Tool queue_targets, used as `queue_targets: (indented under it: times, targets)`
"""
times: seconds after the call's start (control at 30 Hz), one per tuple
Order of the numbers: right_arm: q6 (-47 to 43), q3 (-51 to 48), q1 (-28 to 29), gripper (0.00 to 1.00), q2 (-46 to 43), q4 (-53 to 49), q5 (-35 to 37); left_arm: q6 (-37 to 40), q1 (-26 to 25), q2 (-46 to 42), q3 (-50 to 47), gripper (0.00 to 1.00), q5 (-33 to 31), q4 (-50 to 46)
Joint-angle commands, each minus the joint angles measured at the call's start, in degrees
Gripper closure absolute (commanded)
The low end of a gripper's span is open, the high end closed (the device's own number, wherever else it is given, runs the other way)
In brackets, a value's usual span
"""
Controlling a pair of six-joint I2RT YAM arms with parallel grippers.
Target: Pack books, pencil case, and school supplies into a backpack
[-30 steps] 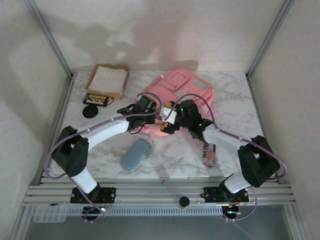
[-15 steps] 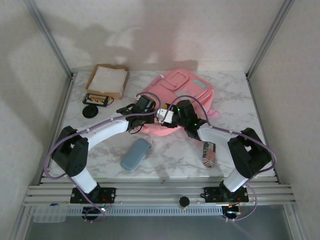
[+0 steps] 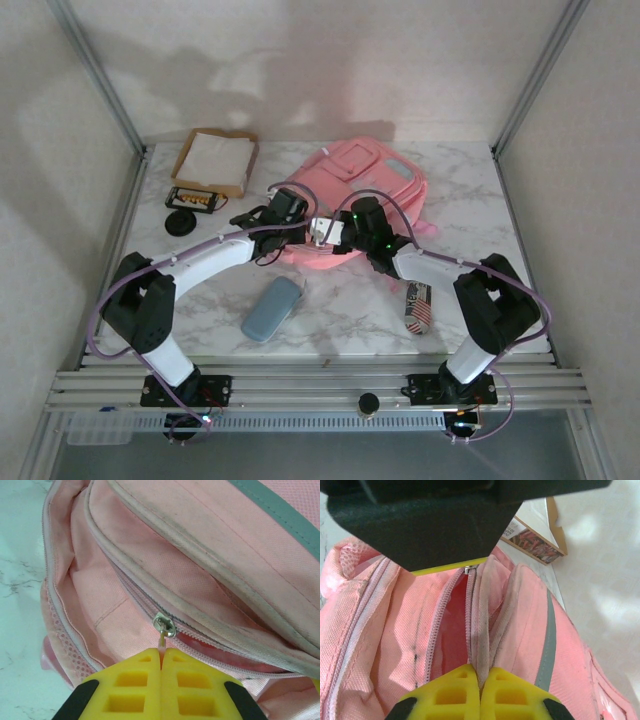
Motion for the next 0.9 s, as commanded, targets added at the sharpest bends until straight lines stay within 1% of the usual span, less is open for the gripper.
queue_targets:
  times: [0.0,0.17,0.27,0.37,0.47,0.6,0.7,0.8,0.87]
  targets:
    - [-0.8,0.4,-2.3,1.00,-3.2,0.4,0.5,-1.0,1.9,-1.2,0.5,1.00,-5.5,-2.1]
    - [0.2,-2.9,-5.7,1.00,-7.8,-0.6,-1.8,-1.3,3.3,-0.8,0.3,1.00,-8.9,-3.0]
    - [-0.6,-5.3,-7.8,1.00,-11.0,-1.3,-4.2,-1.9,5.1,-0.1,0.3,1.00,-12.5,-3.5]
    - [-0.9,-6.3,-10.1,1.00,-13.0,-3.4,-5.5,-2.2,7.2,0.0,0.1,1.00,-11.2,-2.0]
    - [-0.9,-6.3,-11.5,1.00,-14.4,-5.2,-4.4,-0.2,7.8,0.5,-0.8,1.00,-11.4,2.1]
    - [2.9,-8.1,-16.7,1.00,-18.2,-2.9,-9.5,2.1,9.2,2.6,0.1,1.00,-6.1,4.8]
    - [2.7,-8.4,-16.4,1.00,-19.0,-4.5,-10.2,2.8,8.8,2.2,-0.8,1.00,-3.0,6.5]
    - [3.2,-9.3,-15.1,1.00,-19.8,-4.6,-9.8,3.0,8.2,-0.1,-3.4,1.00,-0.4,8.9]
    - [4.0,-9.8,-14.8,1.00,-20.1,-4.0,-11.3,4.0,7.9,-1.5,-4.8,1.00,3.9,9.6]
